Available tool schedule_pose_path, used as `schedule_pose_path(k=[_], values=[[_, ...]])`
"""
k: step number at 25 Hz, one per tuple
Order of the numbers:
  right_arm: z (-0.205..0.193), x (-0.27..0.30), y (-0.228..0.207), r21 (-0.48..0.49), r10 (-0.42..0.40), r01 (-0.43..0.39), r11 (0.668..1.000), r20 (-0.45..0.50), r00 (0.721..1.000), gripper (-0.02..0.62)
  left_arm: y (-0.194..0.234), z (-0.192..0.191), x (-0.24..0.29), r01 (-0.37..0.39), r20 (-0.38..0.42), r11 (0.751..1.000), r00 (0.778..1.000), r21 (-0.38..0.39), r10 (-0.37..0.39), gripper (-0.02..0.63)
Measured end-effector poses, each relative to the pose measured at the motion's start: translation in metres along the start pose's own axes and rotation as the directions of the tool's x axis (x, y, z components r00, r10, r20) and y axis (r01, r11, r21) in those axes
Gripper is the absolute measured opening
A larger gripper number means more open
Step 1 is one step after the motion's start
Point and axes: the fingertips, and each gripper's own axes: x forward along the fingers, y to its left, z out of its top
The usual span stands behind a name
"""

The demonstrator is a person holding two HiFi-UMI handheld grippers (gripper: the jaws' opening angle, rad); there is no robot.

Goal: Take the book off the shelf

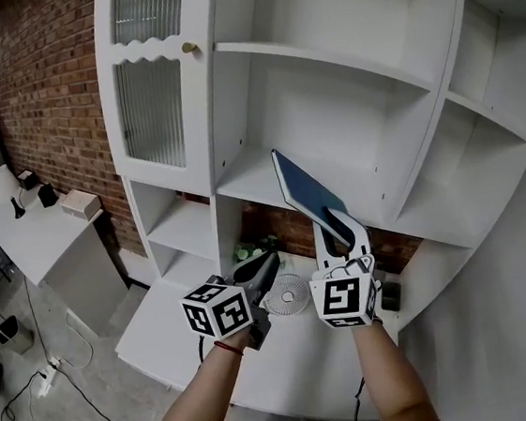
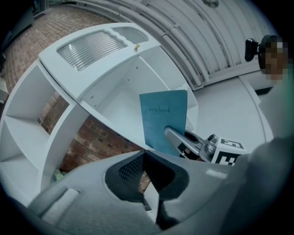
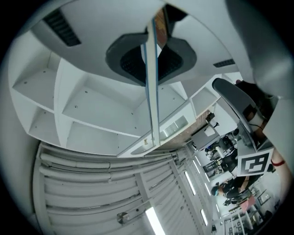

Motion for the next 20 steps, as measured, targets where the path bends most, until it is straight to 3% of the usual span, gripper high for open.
schedule_pose_path(k=[8, 16, 20], values=[[0.003, -0.016, -0.021, 0.185, -0.033, 0.020, 0.982, 0.066, 0.997, 0.055, -0.026, 0.006, 0.012, 0.037, 0.015, 0.996, 0.999, 0.082, -0.038, 0.009], [0.005, -0.040, -0.046, 0.341, -0.055, 0.007, 0.940, 0.132, 0.990, 0.054, -0.045, 0.003, 0.020, 0.055, 0.006, 0.988, 0.998, 0.144, -0.057, 0.009], [0.006, -0.056, -0.053, 0.437, -0.054, -0.020, 0.899, 0.156, 0.986, 0.054, -0.056, -0.001, 0.021, 0.066, 0.001, 0.984, 0.998, 0.163, -0.067, 0.009]])
